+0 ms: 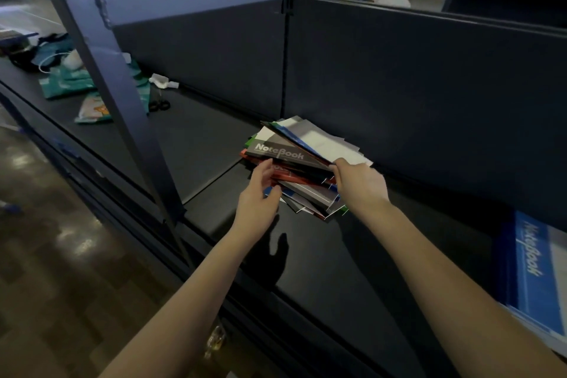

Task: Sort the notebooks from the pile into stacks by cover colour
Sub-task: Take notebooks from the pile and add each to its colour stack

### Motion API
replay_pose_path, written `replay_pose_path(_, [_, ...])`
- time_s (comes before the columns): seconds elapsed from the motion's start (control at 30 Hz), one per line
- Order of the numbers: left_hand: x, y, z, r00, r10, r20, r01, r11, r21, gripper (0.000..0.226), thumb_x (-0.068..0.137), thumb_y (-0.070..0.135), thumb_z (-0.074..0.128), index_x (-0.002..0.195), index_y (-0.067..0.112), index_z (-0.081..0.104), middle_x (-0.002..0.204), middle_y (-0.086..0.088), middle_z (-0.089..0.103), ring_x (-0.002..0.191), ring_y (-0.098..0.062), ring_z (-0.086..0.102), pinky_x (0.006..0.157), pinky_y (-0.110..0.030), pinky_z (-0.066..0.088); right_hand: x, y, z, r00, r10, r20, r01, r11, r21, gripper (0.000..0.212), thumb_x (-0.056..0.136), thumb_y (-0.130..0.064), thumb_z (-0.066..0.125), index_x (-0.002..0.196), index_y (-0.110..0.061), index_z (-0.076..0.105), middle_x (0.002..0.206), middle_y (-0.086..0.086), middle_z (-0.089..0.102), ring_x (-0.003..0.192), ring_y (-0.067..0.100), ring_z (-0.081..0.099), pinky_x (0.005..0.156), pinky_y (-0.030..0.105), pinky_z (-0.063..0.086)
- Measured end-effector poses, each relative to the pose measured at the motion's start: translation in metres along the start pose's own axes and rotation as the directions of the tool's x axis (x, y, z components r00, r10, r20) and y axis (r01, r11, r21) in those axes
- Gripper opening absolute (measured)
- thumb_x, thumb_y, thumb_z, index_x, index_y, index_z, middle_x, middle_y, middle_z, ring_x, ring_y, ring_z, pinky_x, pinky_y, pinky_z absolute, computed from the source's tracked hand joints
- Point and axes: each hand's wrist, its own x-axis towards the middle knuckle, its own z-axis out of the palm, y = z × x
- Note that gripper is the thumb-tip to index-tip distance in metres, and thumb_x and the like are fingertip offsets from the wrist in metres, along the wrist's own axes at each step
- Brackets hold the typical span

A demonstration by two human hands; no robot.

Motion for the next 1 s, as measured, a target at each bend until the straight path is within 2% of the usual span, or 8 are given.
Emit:
replay_pose_path(0.07, [0.0, 0.005, 0.006, 1.0, -0.011, -0.025, 0.01, 0.999, -0.034, 0.06, 0.096, 0.007, 0.051, 0.147, 0.027, 0.026, 0.127, 0.007, 0.053, 0.119, -0.009, 0.052, 0.102, -0.028, 0.045, -0.013, -0.003, -0.001, 0.999, -0.037, -0.02, 0.037, 0.999, -0.036, 0.036, 0.104, -0.035, 0.026, 0.123, -0.013, 0.049, 0.094, 0.012, 0.067, 0.081, 0.03, 0.064, 0.057, 0.031, 0.04])
replay_pose_path(0.2, [0.003, 0.015, 0.022, 0.999, -0.036, -0.005, 0.035, 0.989, -0.145, 0.067, 0.098, 0.013, 0.051, 0.151, 0.029, 0.014, 0.129, 0.008, 0.044, 0.101, 0.004, 0.052, 0.08, -0.001, 0.043, -0.04, -0.009, -0.004, 0.994, -0.09, -0.064, 0.092, 0.995, 0.024, 0.038, 0.104, -0.037, 0.026, 0.132, -0.018, 0.043, 0.096, 0.01, 0.066, 0.082, 0.03, 0.063, 0.061, 0.032, 0.041])
replay_pose_path(0.33, [0.003, 0.021, 0.04, 0.999, -0.037, 0.015, 0.039, 0.971, -0.234, 0.076, 0.084, 0.039, 0.062, 0.143, 0.054, 0.016, 0.143, -0.002, 0.041, 0.124, -0.02, 0.05, 0.098, -0.05, 0.048, -0.057, -0.011, -0.004, 0.985, -0.139, -0.106, 0.151, 0.982, 0.112, 0.036, 0.102, -0.035, 0.035, 0.129, -0.017, 0.049, 0.089, 0.014, 0.067, 0.077, 0.034, 0.064, 0.06, 0.034, 0.044])
replay_pose_path(0.43, [0.006, 0.024, 0.053, 0.996, -0.084, 0.027, 0.088, 0.962, -0.258, 0.074, 0.075, 0.046, 0.062, 0.134, 0.061, 0.022, 0.141, -0.003, 0.042, 0.122, -0.026, 0.052, 0.095, -0.054, 0.049, -0.064, -0.009, -0.002, 0.974, -0.159, -0.162, 0.184, 0.971, 0.155, 0.03, 0.098, -0.033, 0.047, 0.116, -0.013, 0.06, 0.07, 0.015, 0.065, 0.06, 0.035, 0.063, 0.049, 0.033, 0.044])
replay_pose_path(0.6, [0.01, 0.024, 0.066, 0.995, -0.09, 0.046, 0.099, 0.953, -0.288, 0.075, 0.094, 0.008, 0.056, 0.148, 0.037, 0.013, 0.129, 0.002, 0.039, 0.114, -0.018, 0.049, 0.097, -0.043, 0.049, -0.076, -0.001, 0.005, 0.963, -0.162, -0.216, 0.203, 0.961, 0.186, 0.039, 0.089, -0.041, 0.037, 0.099, -0.018, 0.068, 0.053, 0.005, 0.06, 0.045, 0.025, 0.058, 0.04, 0.024, 0.041])
replay_pose_path(0.73, [0.008, 0.023, 0.071, 0.997, -0.081, -0.015, 0.076, 0.976, -0.204, 0.077, 0.093, -0.004, 0.048, 0.147, 0.041, 0.016, 0.127, 0.008, 0.041, 0.105, -0.01, 0.051, 0.084, -0.028, 0.045, -0.085, 0.003, 0.01, 0.961, -0.246, -0.127, 0.271, 0.932, 0.241, 0.037, 0.092, -0.042, 0.045, 0.116, -0.019, 0.062, 0.081, 0.004, 0.07, 0.076, 0.025, 0.065, 0.073, 0.028, 0.049])
replay_pose_path(0.8, [0.006, 0.022, 0.071, 0.996, -0.086, -0.037, 0.077, 0.976, -0.206, 0.077, 0.092, -0.008, 0.044, 0.146, 0.04, 0.02, 0.127, 0.012, 0.042, 0.099, 0.0, 0.051, 0.077, -0.019, 0.044, -0.089, 0.007, 0.007, 0.974, -0.224, 0.013, 0.205, 0.912, 0.354, 0.046, 0.097, -0.046, 0.041, 0.136, -0.024, 0.047, 0.108, 0.003, 0.068, 0.104, 0.024, 0.058, 0.095, 0.031, 0.037])
replay_pose_path(1.0, [0.003, 0.03, 0.074, 0.974, -0.189, -0.128, 0.129, 0.918, -0.374, 0.075, 0.089, -0.011, 0.045, 0.144, 0.038, 0.03, 0.135, 0.006, 0.043, 0.109, -0.01, 0.052, 0.085, -0.03, 0.046, -0.091, 0.031, -0.002, 0.991, -0.076, 0.111, 0.01, 0.861, 0.508, 0.048, 0.099, -0.041, 0.041, 0.143, -0.023, 0.039, 0.143, -0.003, 0.047, 0.129, 0.018, 0.042, 0.105, 0.031, 0.032])
